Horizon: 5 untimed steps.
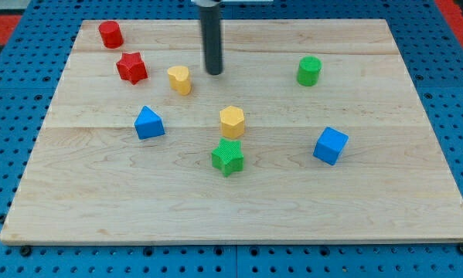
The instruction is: Slide the blue cube to the top center
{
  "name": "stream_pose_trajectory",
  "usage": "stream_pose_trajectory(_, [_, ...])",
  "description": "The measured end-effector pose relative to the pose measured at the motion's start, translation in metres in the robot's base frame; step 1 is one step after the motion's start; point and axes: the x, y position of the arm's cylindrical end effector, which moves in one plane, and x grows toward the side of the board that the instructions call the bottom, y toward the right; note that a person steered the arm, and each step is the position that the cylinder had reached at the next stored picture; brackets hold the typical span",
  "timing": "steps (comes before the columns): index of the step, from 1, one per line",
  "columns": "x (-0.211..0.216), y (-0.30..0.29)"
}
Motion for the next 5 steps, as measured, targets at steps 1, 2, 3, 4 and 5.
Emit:
stream_pose_trajectory(1, [0.006,0.088])
stream_pose_trajectory(2, [0.040,0.164])
stream_pose_trajectory(3, [0.134,0.235])
stream_pose_trajectory(4, [0.176,0.273])
stream_pose_trajectory(5, [0.231,0.249])
